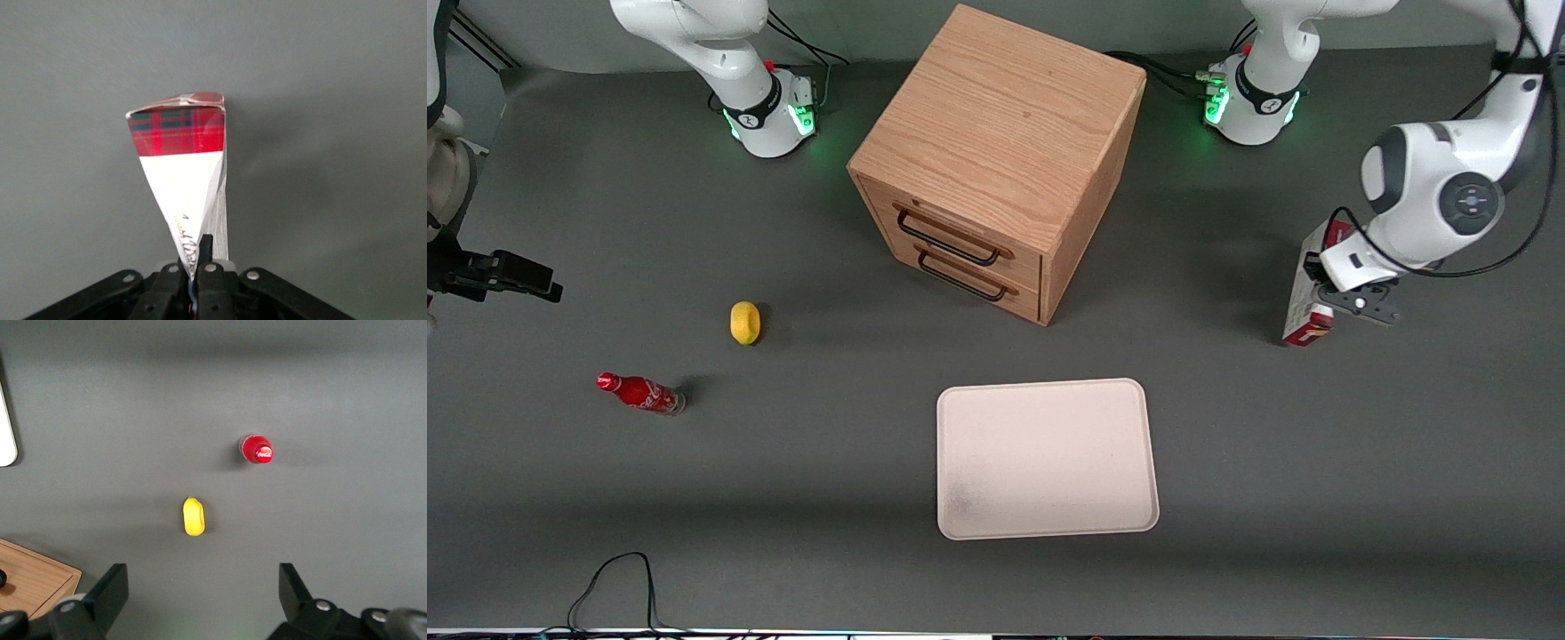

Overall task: Place red cookie box on tray
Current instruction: 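Lift the red cookie box and carry it over the white tray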

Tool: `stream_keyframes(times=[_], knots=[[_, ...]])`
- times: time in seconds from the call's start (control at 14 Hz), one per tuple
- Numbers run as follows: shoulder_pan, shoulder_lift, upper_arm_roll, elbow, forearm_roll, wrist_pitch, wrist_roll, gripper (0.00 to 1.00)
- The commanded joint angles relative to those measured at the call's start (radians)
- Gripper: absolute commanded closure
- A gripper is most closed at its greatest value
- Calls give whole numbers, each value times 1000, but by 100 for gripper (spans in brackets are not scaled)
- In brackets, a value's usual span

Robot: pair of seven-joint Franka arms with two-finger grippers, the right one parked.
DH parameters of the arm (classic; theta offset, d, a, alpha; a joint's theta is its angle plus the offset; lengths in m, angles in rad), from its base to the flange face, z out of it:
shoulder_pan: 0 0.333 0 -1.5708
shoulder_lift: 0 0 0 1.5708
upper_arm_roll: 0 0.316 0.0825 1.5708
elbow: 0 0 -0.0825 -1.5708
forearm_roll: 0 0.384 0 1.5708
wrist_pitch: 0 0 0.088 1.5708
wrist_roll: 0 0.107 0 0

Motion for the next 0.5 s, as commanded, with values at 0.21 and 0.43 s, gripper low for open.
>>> stream_keyframes(times=[0.21, 0.43], knots=[[-3, -36, 3, 496, 10, -586, -40, 100], [-4, 14, 3, 712, 10, -754, -43, 100]])
